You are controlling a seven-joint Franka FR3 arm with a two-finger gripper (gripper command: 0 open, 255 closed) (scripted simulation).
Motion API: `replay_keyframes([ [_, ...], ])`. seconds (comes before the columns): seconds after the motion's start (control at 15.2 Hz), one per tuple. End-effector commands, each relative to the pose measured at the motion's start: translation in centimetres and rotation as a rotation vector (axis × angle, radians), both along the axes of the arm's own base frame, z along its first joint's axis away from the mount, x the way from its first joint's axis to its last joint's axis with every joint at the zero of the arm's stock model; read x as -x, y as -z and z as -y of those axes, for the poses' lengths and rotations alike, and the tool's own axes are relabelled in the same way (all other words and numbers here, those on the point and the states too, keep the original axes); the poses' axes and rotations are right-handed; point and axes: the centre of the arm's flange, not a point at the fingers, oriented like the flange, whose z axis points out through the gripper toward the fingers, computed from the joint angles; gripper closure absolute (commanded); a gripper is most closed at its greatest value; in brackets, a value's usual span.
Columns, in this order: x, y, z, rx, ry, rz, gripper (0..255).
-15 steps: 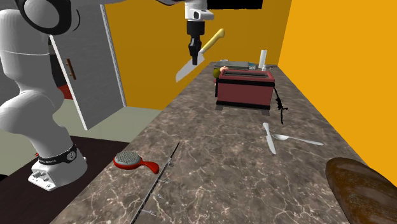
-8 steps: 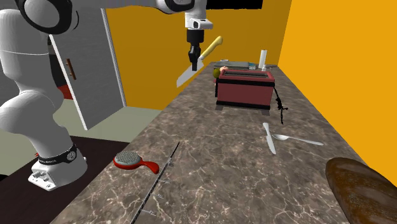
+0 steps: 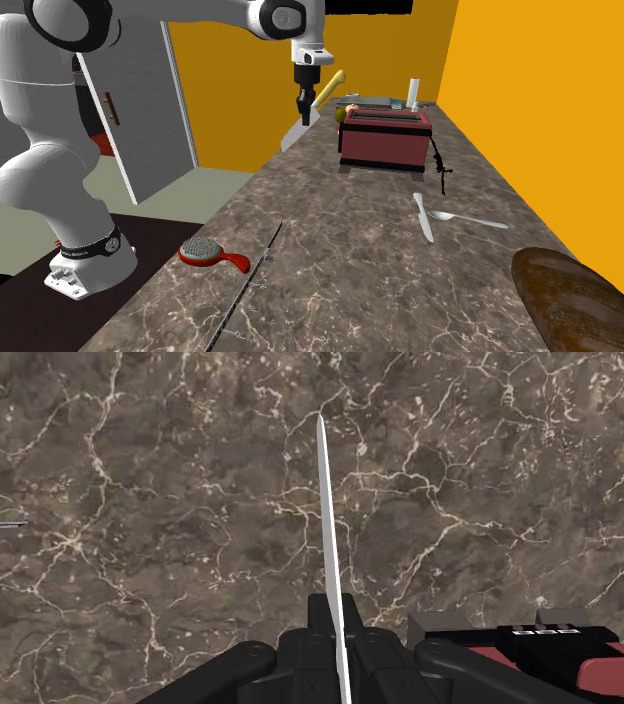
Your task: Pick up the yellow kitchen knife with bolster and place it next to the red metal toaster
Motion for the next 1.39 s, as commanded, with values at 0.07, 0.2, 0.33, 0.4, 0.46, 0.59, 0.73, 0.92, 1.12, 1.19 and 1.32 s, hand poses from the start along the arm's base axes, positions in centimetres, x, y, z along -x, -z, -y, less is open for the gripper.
replay_keyframes([
  [0.07, -0.1, 1.6, -0.1, 0.0, 0.0, 0.001, 255],
  [0.2, -0.1, 2.6, -0.1, 0.0, 0.0, 0.001, 255],
  [0.33, -0.1, 3.7, -0.1, 0.0, 0.0, 0.001, 255],
  [0.4, -0.1, 4.2, -0.1, 0.0, 0.0, 0.001, 255],
  [0.46, -0.1, 4.8, -0.1, 0.0, 0.0, 0.001, 255],
  [0.59, -0.1, 5.8, -0.1, 0.0, 0.0, 0.001, 255],
  [0.73, -0.1, 6.9, -0.1, 0.0, 0.0, 0.001, 255],
  [0.92, -0.1, 8.4, -0.1, 0.0, 0.0, 0.001, 255],
  [1.12, -0.1, 10.0, -0.1, 0.0, 0.0, 0.001, 255],
  [1.19, -0.1, 10.6, -0.1, 0.0, 0.0, 0.001, 255],
  [1.32, -0.1, 11.6, -0.1, 0.0, 0.0, 0.001, 255],
])
